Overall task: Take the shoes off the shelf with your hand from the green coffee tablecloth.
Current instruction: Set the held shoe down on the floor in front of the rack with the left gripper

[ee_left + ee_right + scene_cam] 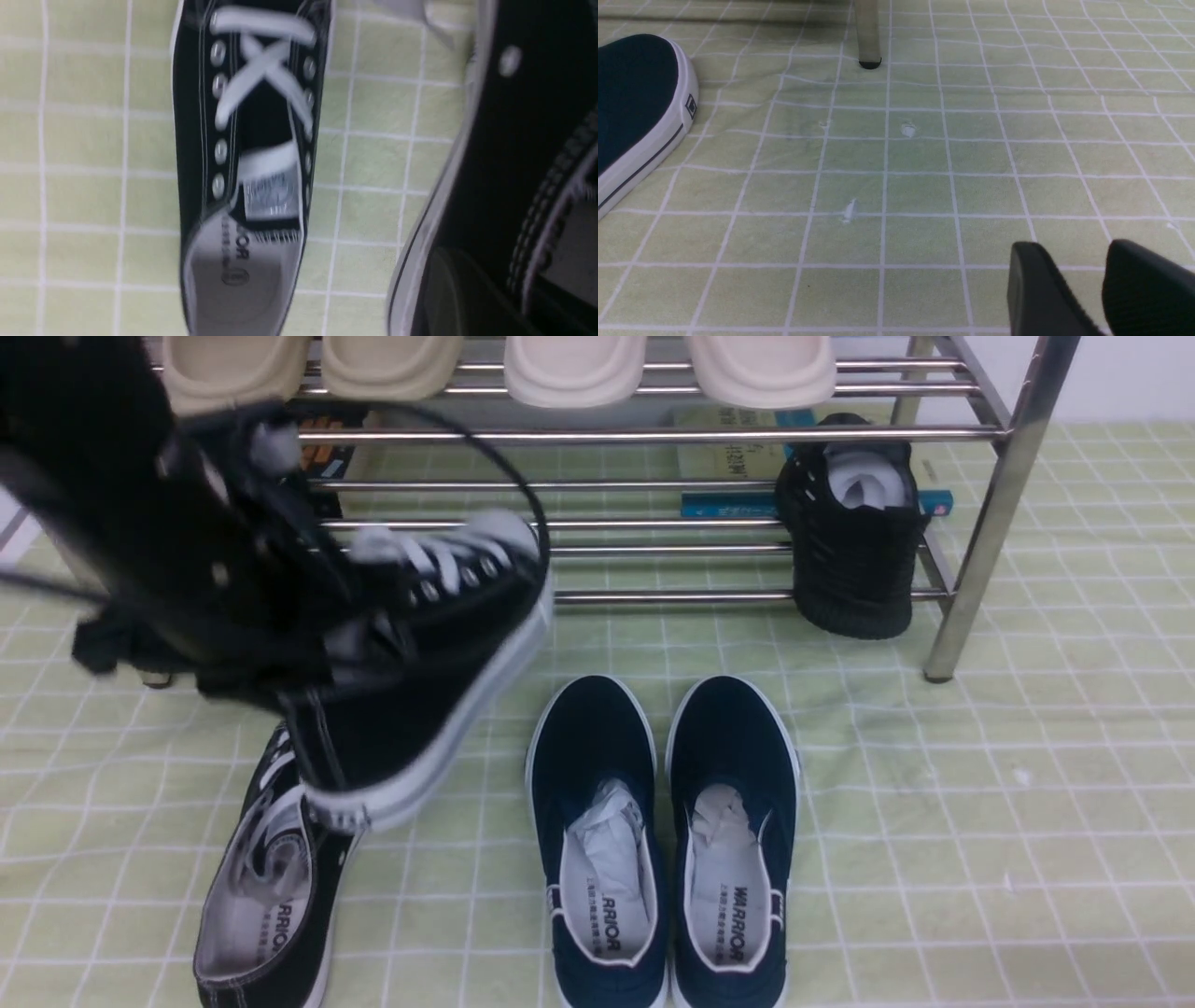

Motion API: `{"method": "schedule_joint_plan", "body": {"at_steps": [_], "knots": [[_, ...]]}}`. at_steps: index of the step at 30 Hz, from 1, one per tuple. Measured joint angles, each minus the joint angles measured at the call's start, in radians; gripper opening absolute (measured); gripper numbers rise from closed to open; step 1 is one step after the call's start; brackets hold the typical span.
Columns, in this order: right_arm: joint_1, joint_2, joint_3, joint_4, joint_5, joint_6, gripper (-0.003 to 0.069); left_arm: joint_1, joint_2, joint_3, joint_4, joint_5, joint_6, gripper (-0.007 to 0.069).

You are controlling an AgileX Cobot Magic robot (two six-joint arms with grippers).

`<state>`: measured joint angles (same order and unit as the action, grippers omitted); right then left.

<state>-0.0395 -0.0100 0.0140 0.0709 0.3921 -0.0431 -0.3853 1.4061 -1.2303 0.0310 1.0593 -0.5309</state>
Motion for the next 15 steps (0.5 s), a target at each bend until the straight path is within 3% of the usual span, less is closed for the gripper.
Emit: {"method": "schedule_joint_plan", "body": {"at_steps": [3, 4, 7, 15], "knots": [[0.000, 0.000, 0.000, 0.000, 0.000, 0.000, 0.0239, -0.052, -0.022, 0.083, 0.059, -0.076, -0.134, 0.0017], [0.000, 0.000, 0.000, 0.000, 0.000, 0.000, 0.0239, -0.097, -0.027, 0.144, 0.115, -0.138, -0.259, 0.0019], [0.000, 0.000, 0.000, 0.000, 0.000, 0.000, 0.0239, -0.162, -0.019, 0.215, 0.205, -0.199, -0.420, 0.0021], [0.000, 0.000, 0.000, 0.000, 0.000, 0.000, 0.0239, -0.255, 0.001, 0.256, 0.443, -0.230, -0.761, 0.0029]]}}
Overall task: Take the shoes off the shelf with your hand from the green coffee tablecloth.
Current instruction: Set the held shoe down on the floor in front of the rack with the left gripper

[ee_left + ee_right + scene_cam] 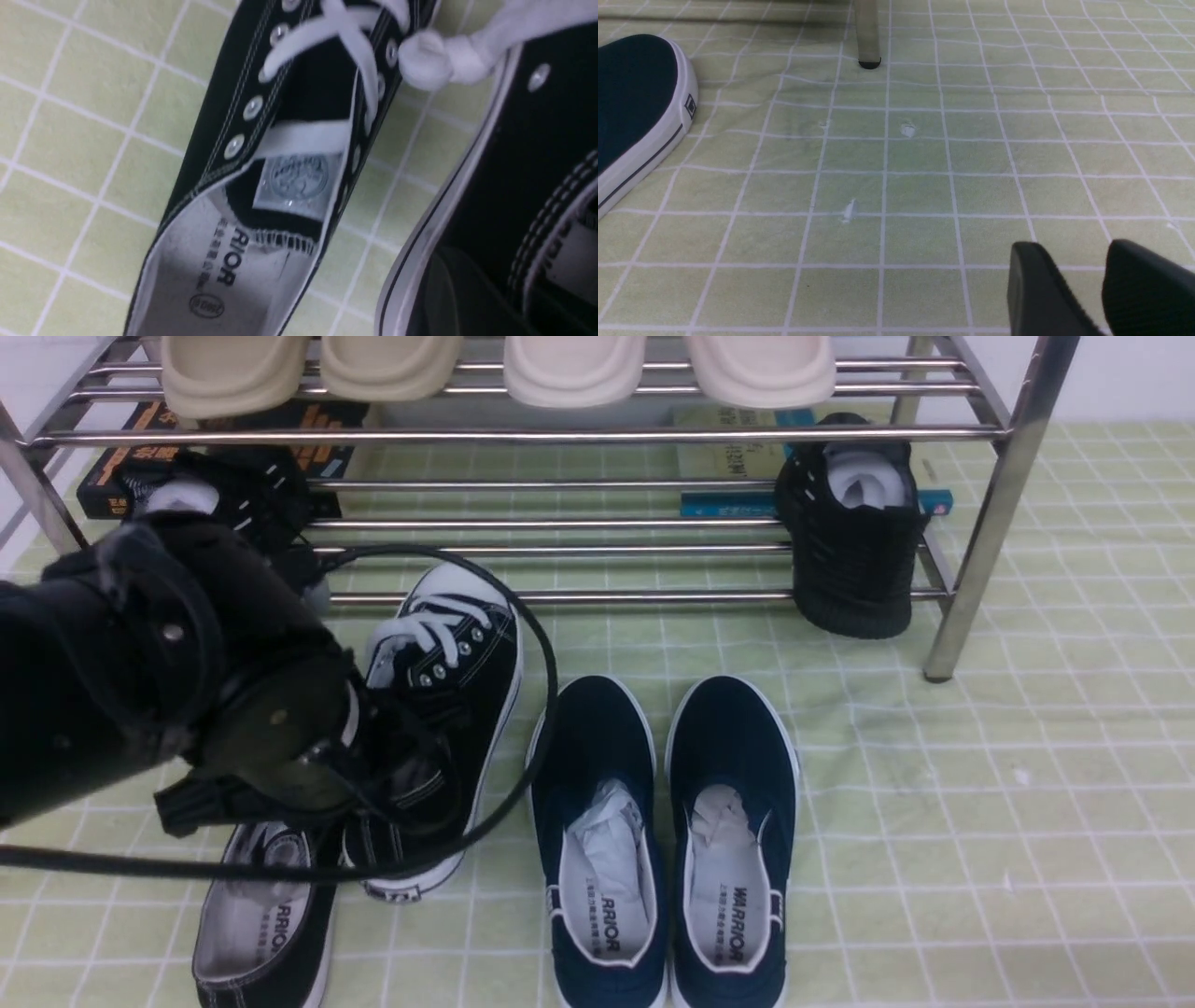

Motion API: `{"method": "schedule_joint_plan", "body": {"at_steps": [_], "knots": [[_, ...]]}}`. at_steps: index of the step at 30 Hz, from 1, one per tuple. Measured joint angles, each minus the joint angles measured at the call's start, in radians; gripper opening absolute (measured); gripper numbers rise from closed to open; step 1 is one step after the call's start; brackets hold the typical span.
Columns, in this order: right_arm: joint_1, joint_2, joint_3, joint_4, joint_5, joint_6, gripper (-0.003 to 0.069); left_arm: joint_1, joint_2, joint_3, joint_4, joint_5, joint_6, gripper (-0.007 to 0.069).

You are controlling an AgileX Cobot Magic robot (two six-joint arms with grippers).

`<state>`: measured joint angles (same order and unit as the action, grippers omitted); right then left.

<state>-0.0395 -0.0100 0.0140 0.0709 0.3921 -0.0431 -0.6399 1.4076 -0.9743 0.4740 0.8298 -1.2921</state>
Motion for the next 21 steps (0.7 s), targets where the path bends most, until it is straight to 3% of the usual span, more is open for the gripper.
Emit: {"method": "schedule_joint_plan", "body": {"at_steps": [7, 21], "knots": [[0.000, 0.000, 0.000, 0.000, 0.000, 0.000, 0.0239, -0.055, 0.029, 0.000, -0.011, 0.029, -0.032, 0.0031], [0.000, 0.000, 0.000, 0.000, 0.000, 0.000, 0.0239, -0.062, 0.143, 0.000, -0.041, 0.027, -0.035, 0.0047]]}}
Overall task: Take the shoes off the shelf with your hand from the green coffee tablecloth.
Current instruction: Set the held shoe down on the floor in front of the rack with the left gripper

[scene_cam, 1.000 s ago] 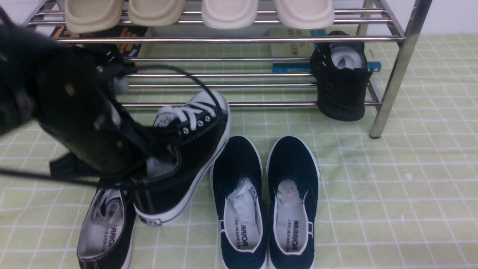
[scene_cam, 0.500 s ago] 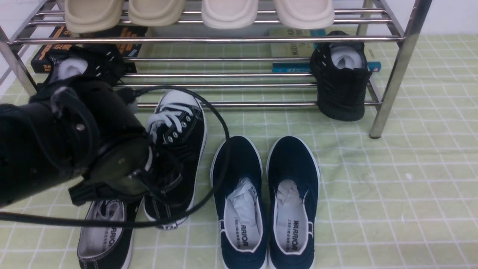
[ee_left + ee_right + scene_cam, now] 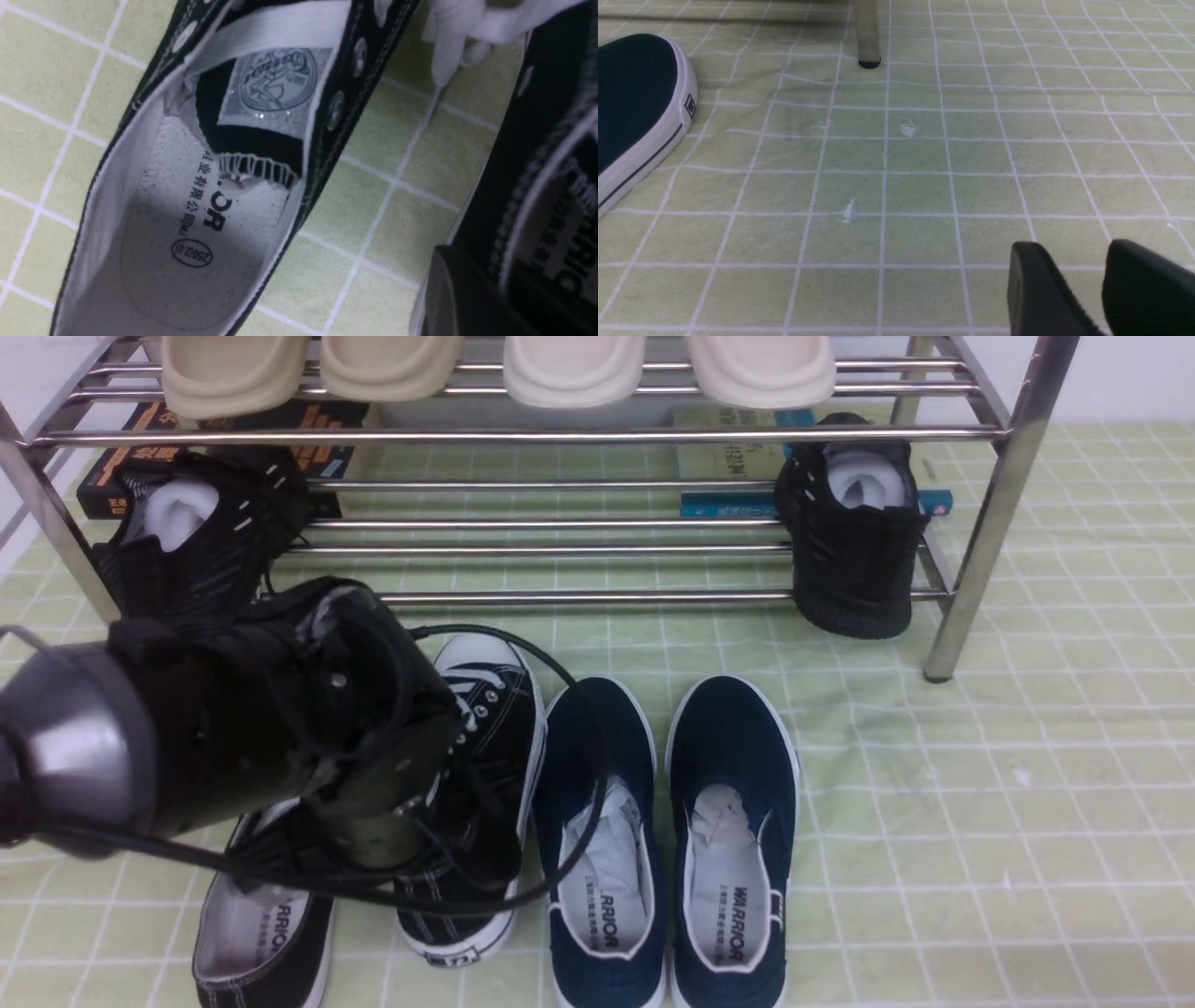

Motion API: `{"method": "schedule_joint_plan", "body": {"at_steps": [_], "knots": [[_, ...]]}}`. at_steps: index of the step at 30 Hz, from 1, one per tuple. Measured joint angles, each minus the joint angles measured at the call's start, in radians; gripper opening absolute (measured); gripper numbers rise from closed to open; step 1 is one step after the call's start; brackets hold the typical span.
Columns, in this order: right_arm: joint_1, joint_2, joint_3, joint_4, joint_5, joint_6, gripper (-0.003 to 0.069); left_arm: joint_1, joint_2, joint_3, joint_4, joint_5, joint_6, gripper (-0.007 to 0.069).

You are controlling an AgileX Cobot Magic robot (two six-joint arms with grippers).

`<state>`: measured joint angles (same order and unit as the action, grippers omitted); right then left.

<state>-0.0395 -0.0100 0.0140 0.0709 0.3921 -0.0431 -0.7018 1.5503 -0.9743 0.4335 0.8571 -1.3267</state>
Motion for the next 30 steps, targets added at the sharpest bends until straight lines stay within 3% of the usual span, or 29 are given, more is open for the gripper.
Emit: {"method": "schedule_joint_plan", "body": {"at_steps": [15, 26, 30], "knots": [[0.000, 0.000, 0.000, 0.000, 0.000, 0.000, 0.0239, 0.000, -0.052, -0.005, 0.075, 0.034, 0.016, 0.0052], [0.000, 0.000, 0.000, 0.000, 0.000, 0.000, 0.0239, 0.000, -0.243, -0.005, -0.053, 0.049, 0.224, 0.0070], [0.000, 0.000, 0.000, 0.000, 0.000, 0.000, 0.0239, 0.000, -0.225, -0.005, -0.129, 0.023, 0.310, 0.0120]]}}
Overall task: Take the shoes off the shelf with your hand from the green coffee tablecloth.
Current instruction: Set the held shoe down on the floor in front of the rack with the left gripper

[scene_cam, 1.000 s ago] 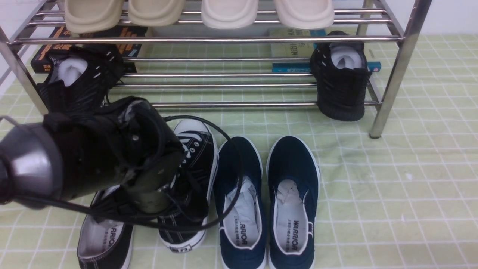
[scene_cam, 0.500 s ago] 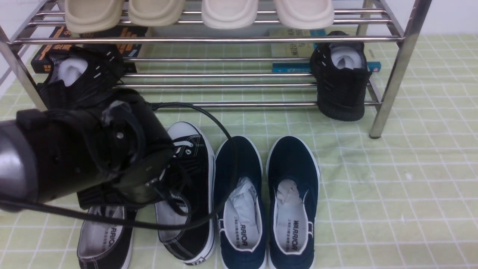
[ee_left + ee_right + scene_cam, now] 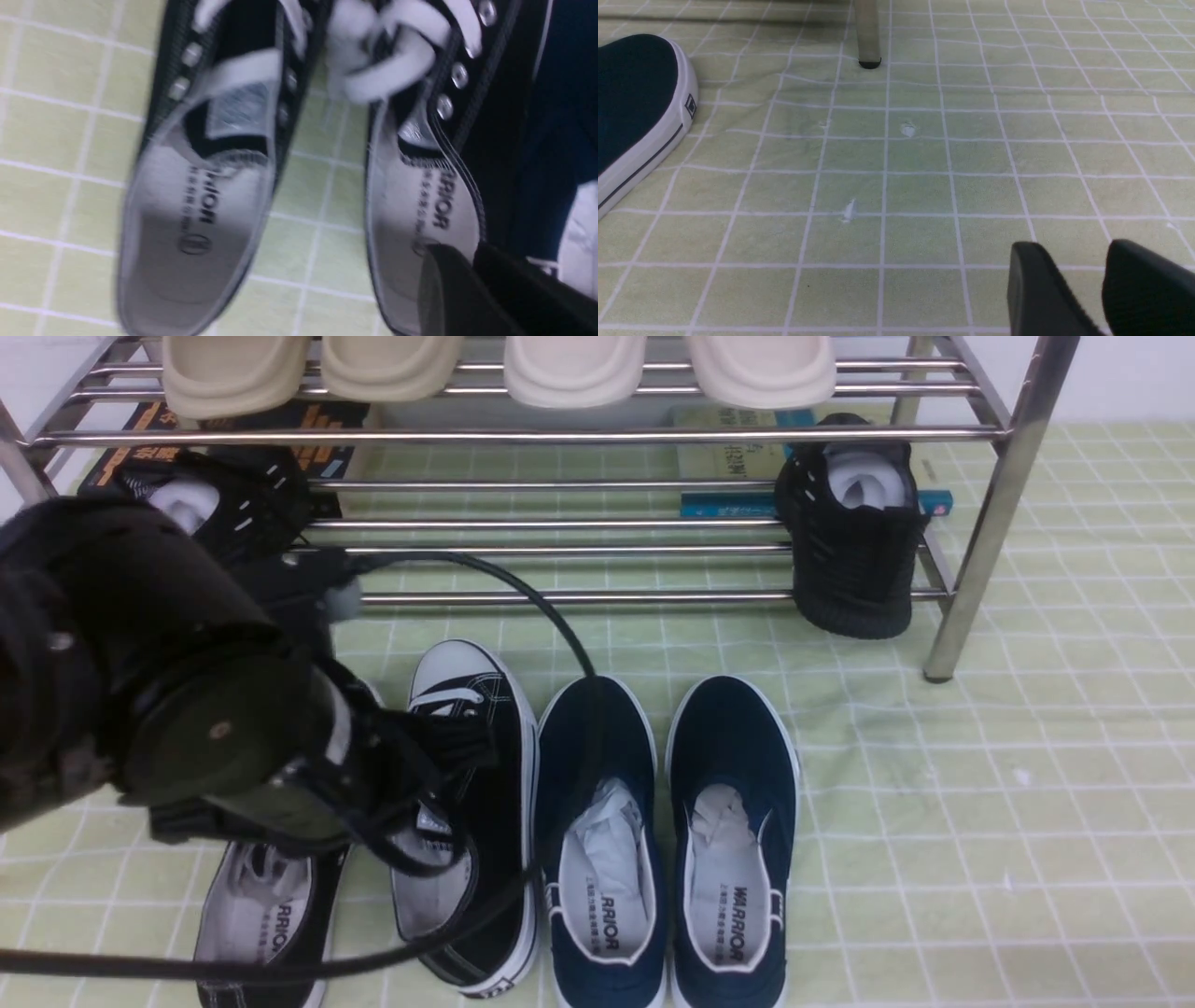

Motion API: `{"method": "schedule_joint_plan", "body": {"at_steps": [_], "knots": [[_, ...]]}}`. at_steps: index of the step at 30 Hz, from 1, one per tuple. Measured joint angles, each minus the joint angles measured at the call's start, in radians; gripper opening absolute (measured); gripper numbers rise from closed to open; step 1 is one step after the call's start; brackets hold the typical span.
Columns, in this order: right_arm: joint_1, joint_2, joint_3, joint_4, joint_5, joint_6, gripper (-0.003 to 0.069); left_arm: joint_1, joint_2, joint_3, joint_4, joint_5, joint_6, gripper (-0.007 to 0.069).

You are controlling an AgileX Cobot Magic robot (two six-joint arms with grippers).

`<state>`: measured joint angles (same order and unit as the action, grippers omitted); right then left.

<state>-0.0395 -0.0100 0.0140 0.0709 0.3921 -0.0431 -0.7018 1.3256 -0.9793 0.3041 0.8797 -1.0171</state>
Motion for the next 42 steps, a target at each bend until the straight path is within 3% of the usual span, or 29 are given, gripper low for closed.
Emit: {"method": "schedule_joint_plan", "body": {"at_steps": [9, 16, 19, 22, 23, 25, 26, 34, 42], "knots": [[0.000, 0.000, 0.000, 0.000, 0.000, 0.000, 0.0239, 0.000, 0.180, 0.000, -0.027, -0.134, 0.002, 0.0353], [0.000, 0.000, 0.000, 0.000, 0.000, 0.000, 0.0239, 0.000, 0.280, -0.003, -0.026, -0.170, -0.003, 0.0405], [0.000, 0.000, 0.000, 0.000, 0.000, 0.000, 0.0239, 0.000, 0.299, -0.006, -0.023, -0.188, -0.003, 0.0372], [0.000, 0.000, 0.000, 0.000, 0.000, 0.000, 0.0239, 0.000, 0.303, -0.007, -0.023, -0.193, -0.003, 0.0255], [0.000, 0.000, 0.000, 0.000, 0.000, 0.000, 0.0239, 0.000, 0.303, -0.007, -0.023, -0.196, 0.000, 0.0165], [0.000, 0.000, 0.000, 0.000, 0.000, 0.000, 0.0239, 0.000, 0.302, -0.011, -0.023, -0.201, 0.011, 0.0057], [0.000, 0.000, 0.000, 0.000, 0.000, 0.000, 0.0239, -0.001, 0.300, -0.012, -0.023, -0.198, 0.016, 0.0041], [0.000, 0.000, 0.000, 0.000, 0.000, 0.000, 0.0239, -0.001, 0.247, -0.007, 0.060, -0.052, 0.026, 0.0029], [0.000, 0.000, 0.000, 0.000, 0.000, 0.000, 0.0239, -0.001, 0.244, -0.006, 0.003, -0.074, 0.027, 0.0032]]}}
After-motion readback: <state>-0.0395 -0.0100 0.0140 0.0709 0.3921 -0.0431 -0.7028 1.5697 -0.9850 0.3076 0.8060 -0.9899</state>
